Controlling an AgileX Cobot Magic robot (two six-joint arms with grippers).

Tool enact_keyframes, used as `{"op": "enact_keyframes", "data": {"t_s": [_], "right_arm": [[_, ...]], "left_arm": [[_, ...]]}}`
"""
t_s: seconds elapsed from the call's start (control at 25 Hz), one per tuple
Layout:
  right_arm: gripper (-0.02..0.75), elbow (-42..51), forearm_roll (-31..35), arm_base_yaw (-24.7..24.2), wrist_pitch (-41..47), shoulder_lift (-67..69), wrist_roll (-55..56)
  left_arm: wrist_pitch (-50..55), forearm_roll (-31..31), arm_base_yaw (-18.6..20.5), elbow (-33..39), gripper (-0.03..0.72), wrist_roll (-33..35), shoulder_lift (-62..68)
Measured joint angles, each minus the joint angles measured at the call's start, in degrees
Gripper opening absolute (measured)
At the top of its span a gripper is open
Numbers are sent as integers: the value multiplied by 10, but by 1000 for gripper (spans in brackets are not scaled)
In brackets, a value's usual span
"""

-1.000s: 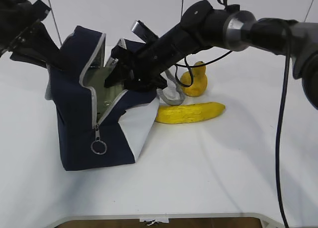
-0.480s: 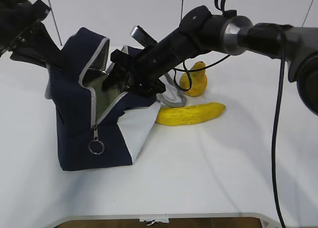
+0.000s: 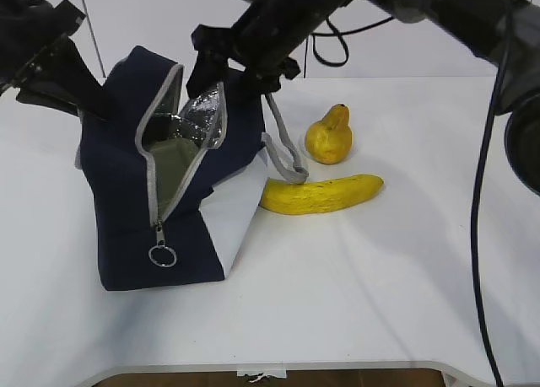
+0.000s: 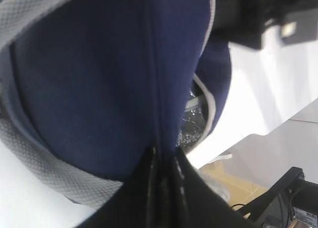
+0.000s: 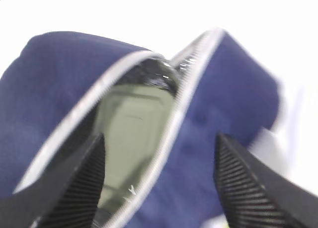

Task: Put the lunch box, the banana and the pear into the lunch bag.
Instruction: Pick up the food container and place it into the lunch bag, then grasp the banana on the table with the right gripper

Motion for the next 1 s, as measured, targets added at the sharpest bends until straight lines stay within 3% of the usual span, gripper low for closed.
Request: {"op": "enact_keyframes", "data": {"t_s": [0.16, 0.36, 0.6, 0.8, 1.0], "right_arm": [[528, -48, -36, -2, 2, -9, 14], [528, -29, -86, -2, 12, -50, 15], [528, 97, -201, -2, 14, -164, -30], [527, 235, -291, -2, 15, -242, -137], [527, 296, -296, -2, 15, -242, -243]], "left_arm": [[0, 4, 0, 0, 13, 0, 0], [0, 23, 0, 0, 13, 0, 0], [0, 29, 0, 0, 13, 0, 0], [0, 34, 0, 0, 13, 0, 0], [0, 46, 0, 0, 13, 0, 0]]}}
